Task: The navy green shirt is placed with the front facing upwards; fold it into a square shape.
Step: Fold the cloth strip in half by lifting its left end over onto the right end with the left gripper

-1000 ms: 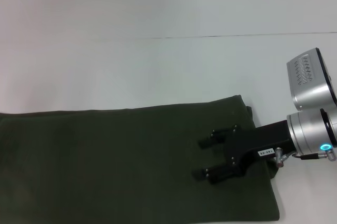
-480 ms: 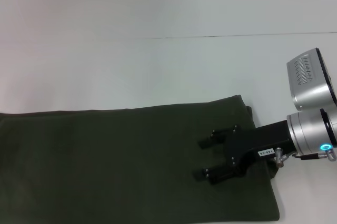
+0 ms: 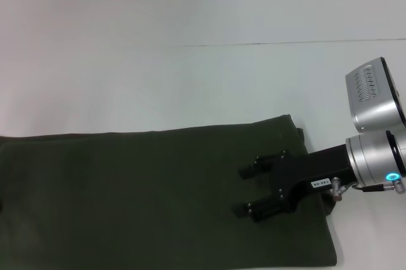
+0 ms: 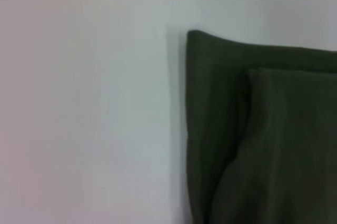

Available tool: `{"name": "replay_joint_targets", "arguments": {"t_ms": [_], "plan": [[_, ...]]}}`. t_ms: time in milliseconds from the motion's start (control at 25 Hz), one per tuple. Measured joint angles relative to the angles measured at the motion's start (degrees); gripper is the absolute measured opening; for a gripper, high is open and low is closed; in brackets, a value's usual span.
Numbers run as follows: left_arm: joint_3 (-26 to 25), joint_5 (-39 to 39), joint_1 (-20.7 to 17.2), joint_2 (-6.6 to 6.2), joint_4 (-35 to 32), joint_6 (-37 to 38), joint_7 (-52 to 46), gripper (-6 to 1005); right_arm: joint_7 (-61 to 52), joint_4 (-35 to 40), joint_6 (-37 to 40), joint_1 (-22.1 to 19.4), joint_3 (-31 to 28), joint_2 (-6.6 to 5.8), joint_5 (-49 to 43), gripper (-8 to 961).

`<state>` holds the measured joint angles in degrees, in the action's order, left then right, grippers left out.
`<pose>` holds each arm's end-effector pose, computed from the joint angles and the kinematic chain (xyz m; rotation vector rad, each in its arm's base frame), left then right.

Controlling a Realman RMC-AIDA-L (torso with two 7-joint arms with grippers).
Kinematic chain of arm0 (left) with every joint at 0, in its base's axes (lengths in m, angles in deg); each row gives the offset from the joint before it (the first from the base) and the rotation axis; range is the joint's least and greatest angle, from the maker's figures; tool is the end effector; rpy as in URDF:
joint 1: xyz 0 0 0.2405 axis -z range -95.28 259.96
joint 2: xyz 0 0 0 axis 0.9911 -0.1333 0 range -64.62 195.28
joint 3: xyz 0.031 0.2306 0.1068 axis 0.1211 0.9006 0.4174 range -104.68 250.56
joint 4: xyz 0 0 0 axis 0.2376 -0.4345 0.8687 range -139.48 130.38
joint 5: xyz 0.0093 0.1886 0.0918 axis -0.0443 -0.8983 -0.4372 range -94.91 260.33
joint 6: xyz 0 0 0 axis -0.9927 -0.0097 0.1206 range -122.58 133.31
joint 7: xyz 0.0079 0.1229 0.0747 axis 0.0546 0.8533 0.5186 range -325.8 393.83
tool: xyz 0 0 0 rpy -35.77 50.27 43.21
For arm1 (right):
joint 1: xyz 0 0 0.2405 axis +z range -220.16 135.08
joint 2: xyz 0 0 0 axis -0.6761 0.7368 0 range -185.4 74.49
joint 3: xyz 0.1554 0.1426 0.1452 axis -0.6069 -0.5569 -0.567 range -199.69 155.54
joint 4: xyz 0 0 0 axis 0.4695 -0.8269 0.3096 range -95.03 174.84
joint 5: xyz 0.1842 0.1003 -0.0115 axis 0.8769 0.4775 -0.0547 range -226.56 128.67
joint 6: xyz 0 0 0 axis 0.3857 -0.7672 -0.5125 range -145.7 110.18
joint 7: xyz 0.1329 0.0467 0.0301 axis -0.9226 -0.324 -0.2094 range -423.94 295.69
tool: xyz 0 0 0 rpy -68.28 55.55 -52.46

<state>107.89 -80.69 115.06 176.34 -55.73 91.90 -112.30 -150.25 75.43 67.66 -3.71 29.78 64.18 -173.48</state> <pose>-0.3625 0.3302 0.1034 -1.8903 -1.8228 0.2804 0.2299 0.3420 -0.0460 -3.0335 0.5626 0.3208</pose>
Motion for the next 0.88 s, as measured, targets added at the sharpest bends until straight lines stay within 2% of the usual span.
{"name": "replay_joint_targets", "arguments": {"t_ms": [360,560,880], "plan": [[-3.8,0.5,2.0,-1.26,4.3,2.3,0.6,613,0.0,0.1,0.0,0.0,0.0,-0.02,-0.1,899],[-5.8,1.1,3.0,-2.21,7.3,2.9,1.4,579,0.0,0.1,0.1,-0.1,0.0,-0.02,-0.1,899],[-6.9,1.4,3.3,-2.26,8.2,2.9,1.2,524,0.0,0.1,0.2,-0.1,0.0,-0.02,-0.1,900]]}}
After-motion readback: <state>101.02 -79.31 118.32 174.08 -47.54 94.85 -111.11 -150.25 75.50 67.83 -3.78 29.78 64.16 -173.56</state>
